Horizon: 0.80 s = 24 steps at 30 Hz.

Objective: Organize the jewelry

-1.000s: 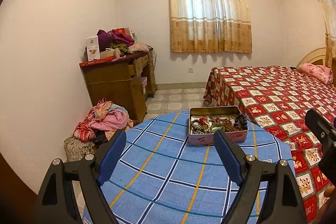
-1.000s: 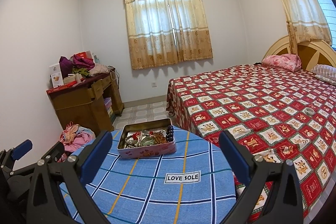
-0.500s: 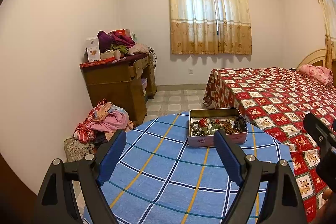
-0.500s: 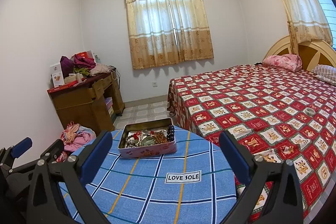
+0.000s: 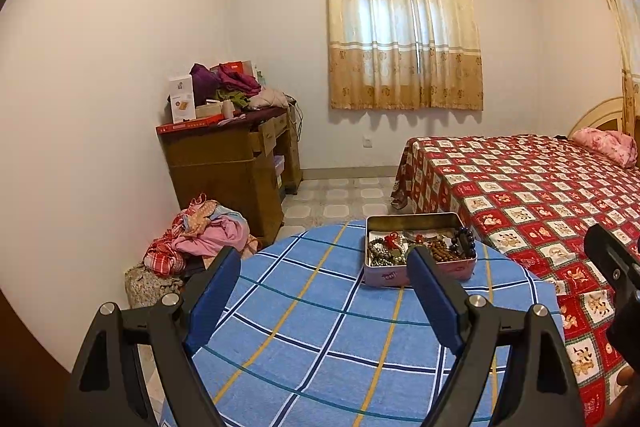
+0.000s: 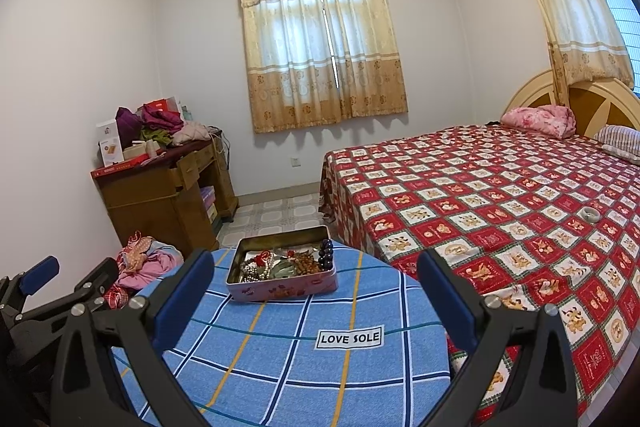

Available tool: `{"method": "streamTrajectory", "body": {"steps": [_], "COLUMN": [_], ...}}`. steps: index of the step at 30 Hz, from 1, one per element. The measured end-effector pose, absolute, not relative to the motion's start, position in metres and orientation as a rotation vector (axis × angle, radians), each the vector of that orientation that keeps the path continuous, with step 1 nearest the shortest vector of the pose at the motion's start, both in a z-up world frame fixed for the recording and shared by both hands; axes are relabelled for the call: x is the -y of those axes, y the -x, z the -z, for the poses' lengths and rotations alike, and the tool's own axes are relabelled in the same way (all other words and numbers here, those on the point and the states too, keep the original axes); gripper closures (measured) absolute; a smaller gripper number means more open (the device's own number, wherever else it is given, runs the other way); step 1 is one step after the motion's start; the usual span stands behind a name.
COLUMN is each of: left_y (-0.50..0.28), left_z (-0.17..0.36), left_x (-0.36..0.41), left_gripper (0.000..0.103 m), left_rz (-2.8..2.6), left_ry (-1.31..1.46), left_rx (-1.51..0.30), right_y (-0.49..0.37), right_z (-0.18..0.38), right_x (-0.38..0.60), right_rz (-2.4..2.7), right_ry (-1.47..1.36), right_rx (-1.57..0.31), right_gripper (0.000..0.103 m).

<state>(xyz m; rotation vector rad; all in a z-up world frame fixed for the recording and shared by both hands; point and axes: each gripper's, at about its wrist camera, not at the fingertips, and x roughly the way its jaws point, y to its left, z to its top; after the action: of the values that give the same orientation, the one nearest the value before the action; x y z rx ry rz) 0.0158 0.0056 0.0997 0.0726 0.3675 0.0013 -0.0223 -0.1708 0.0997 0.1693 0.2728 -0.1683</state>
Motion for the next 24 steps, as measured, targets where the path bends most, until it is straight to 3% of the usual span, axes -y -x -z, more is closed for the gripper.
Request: {"method": "streamTrajectory", "body": {"steps": [24], "left_y": [-0.0146], "left_z": [-0.1076], "left_x": [-0.0009], "left_gripper": [0.018], "left_rz": [-0.026], "left_ry": [-0.083], "left_rx": [-0.322], "right_y": [0.0224], "right_z": [-0.1005], "right_x": [0.1699], "right_rz": [0.166], "right_ry": [-0.165], "right_rx": [-0.272], "right_gripper": [0.0]}}
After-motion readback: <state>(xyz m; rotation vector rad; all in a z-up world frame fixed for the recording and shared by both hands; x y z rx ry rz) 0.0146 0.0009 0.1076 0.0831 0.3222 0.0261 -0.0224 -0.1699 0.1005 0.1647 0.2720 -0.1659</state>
